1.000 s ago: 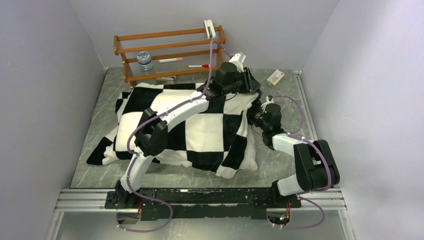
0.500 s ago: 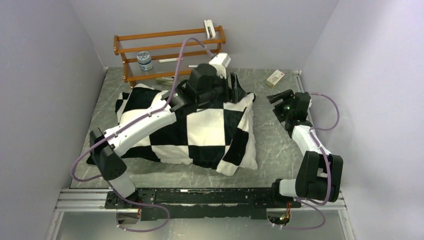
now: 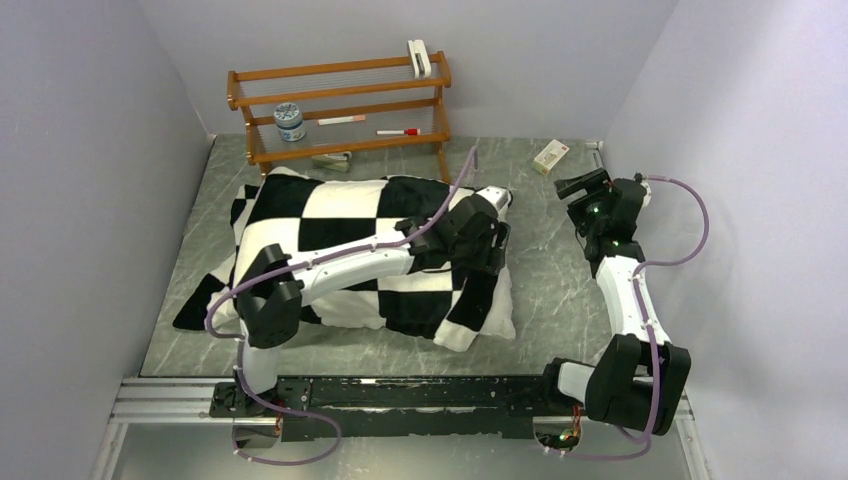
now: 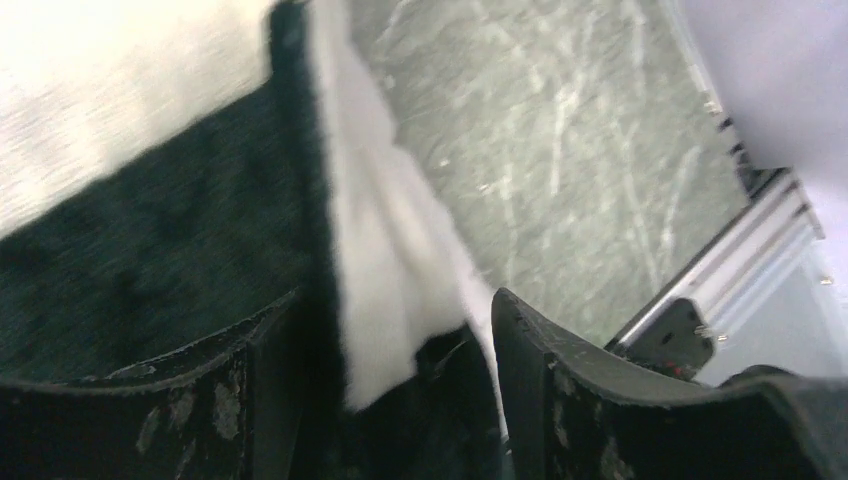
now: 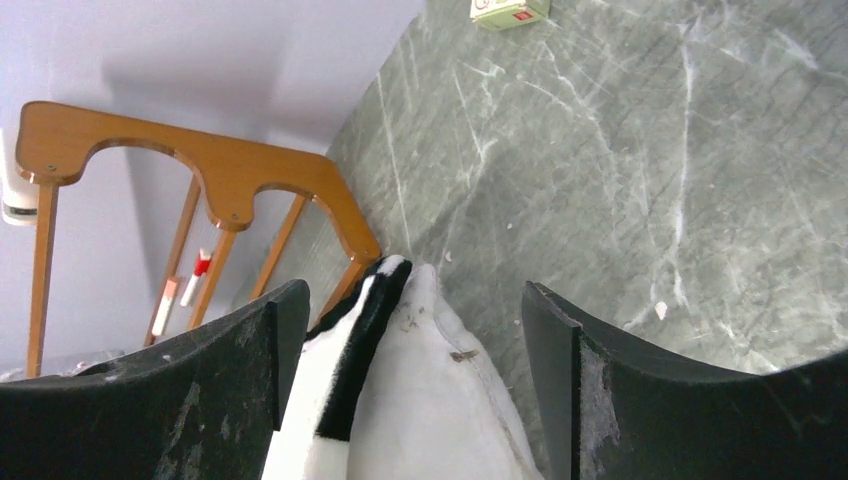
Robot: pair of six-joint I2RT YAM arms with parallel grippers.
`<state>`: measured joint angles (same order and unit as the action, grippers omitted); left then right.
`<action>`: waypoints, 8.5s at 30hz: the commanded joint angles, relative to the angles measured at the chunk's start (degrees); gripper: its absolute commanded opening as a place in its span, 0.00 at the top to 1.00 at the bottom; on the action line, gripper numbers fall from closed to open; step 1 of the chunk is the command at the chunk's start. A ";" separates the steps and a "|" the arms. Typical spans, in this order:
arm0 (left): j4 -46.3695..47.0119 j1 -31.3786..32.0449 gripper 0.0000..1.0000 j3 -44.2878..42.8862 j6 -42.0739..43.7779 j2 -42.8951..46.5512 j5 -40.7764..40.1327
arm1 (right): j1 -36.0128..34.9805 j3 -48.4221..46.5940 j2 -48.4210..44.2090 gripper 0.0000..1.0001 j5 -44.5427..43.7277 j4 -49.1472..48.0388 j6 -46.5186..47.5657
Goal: Put the pillow into the pillowcase
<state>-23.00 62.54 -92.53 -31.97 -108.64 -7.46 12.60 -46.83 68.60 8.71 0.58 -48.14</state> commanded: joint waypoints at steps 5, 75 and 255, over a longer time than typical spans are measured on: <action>18.76 7.87 0.33 -7.35 -7.09 -4.61 13.28 | 3.52 0.21 -0.53 0.19 2.12 -0.10 -0.10; -18.13 11.11 0.91 -22.92 14.02 -38.13 -57.31 | 5.96 1.16 2.04 0.18 8.21 -0.40 1.23; -12.59 -2.38 0.35 40.23 -6.27 54.84 -7.42 | -64.36 -3.56 -11.78 0.53 -22.37 26.39 26.34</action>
<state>-35.46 60.36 -51.24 -39.75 -55.09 -20.14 -51.44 -49.74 54.59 -14.92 25.63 -25.21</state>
